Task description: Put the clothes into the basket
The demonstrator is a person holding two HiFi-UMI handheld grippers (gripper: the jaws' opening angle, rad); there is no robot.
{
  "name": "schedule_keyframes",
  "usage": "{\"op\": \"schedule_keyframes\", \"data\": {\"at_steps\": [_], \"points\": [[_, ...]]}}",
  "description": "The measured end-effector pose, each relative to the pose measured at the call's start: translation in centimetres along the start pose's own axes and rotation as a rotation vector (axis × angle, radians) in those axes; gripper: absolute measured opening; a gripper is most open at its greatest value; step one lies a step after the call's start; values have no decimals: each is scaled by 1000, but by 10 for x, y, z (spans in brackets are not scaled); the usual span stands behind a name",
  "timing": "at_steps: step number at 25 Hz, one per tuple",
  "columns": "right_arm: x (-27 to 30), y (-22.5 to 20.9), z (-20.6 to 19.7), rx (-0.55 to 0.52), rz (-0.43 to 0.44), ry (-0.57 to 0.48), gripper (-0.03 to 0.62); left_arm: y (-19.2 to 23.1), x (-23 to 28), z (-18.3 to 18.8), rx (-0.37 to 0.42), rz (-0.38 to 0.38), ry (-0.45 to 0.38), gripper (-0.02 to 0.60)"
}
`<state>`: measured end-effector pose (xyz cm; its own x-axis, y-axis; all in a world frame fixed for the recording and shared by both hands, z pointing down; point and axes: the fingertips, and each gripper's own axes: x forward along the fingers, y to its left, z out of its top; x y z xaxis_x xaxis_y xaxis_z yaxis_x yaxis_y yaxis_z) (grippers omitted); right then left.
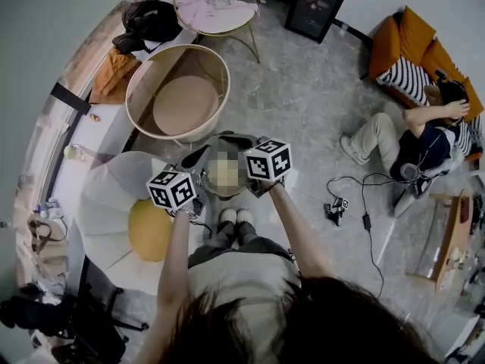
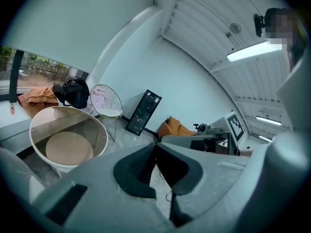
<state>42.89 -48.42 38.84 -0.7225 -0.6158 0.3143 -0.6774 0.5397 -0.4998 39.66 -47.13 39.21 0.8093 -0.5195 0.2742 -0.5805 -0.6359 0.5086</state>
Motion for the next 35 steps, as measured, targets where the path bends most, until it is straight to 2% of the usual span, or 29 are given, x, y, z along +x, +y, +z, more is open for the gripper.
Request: {"op": "schedule_keyframes", "data": {"at_steps": [5, 10, 14, 35], "points": [[-10, 12, 15, -74, 9, -97, 9, -8, -3, 6, 35, -8, -31, 11], [-15, 16, 17, -78, 12, -147, 9, -13, -4, 9, 63, -13, -55, 11], [-18, 20, 17, -101, 6, -154, 9, -18, -6, 11, 87, -15, -67, 11], [-25, 17, 13, -44, 7, -186, 9, -17, -14, 8, 96, -1, -62, 11]]}}
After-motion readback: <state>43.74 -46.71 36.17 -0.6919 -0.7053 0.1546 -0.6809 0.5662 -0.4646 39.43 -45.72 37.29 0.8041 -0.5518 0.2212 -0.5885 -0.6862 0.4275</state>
